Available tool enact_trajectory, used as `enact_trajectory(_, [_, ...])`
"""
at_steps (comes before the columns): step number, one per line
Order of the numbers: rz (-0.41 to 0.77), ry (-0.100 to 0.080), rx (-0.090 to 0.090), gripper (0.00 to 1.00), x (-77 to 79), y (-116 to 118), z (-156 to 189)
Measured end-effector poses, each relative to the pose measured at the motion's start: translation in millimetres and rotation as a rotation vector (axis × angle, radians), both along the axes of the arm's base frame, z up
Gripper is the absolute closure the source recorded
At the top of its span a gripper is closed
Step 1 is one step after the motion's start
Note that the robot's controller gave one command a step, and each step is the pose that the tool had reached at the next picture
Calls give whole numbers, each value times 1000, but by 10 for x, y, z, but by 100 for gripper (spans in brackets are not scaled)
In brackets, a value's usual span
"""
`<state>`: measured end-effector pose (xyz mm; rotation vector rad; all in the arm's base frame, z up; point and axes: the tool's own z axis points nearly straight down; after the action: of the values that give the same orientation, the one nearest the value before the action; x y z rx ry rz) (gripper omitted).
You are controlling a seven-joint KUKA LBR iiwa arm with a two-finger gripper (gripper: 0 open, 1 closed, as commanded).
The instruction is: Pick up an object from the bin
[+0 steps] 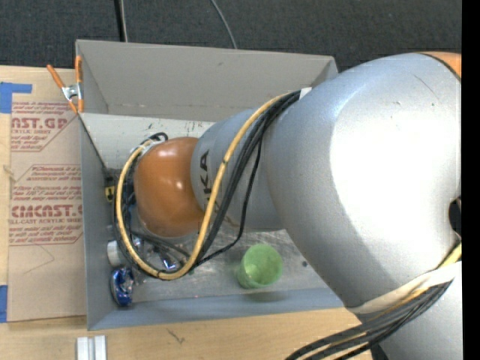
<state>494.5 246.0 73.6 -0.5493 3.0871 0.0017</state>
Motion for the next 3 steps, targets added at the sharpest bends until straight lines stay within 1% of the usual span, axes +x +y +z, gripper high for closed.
enact_trajectory(1, [728,-8,5,100,73,21,4])
enact_trajectory(2, [765,-12,0,100,-85,21,8])
enact_trajectory(3, [765,-1,-1,0,-113,9,-17])
